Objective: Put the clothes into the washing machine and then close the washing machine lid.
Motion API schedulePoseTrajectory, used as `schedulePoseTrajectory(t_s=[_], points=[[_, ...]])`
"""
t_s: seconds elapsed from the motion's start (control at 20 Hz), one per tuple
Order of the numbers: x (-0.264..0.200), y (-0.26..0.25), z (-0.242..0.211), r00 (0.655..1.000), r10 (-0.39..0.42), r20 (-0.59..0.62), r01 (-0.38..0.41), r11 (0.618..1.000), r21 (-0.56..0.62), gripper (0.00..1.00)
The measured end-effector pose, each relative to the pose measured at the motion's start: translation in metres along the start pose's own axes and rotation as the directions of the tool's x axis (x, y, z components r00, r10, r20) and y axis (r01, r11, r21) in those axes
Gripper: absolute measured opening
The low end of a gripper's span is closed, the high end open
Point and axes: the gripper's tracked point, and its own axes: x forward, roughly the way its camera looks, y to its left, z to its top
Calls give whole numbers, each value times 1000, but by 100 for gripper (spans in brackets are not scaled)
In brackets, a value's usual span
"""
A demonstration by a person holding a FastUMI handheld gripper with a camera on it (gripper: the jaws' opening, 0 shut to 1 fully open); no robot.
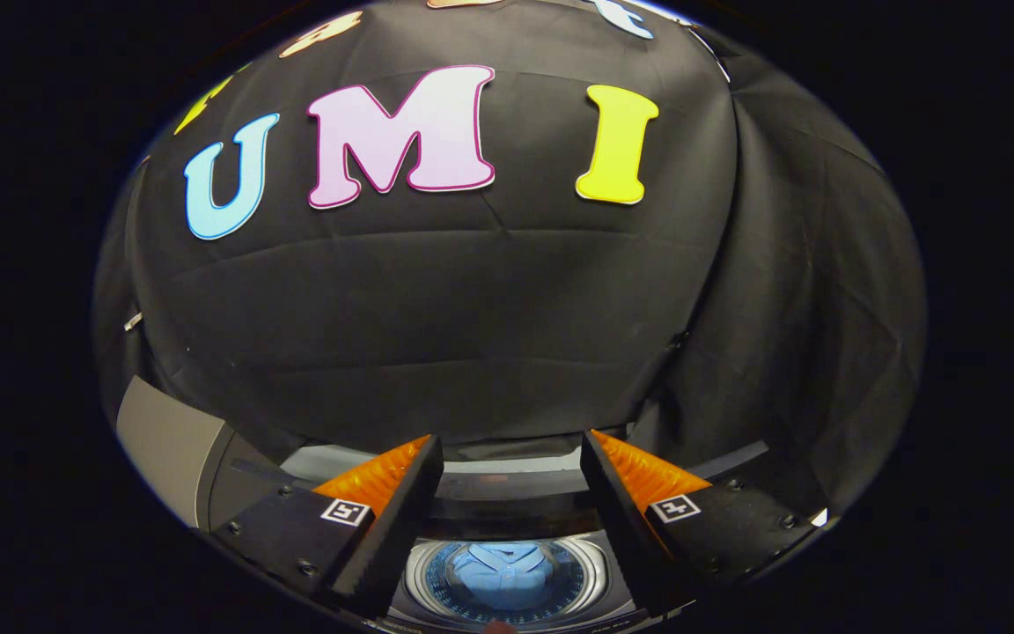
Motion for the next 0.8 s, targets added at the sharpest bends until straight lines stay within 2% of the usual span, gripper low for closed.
schedulePoseTrajectory(t_s=[0.8], points=[[-5,-2,-1,1000,-14,-21,14,1000,-8,99]])
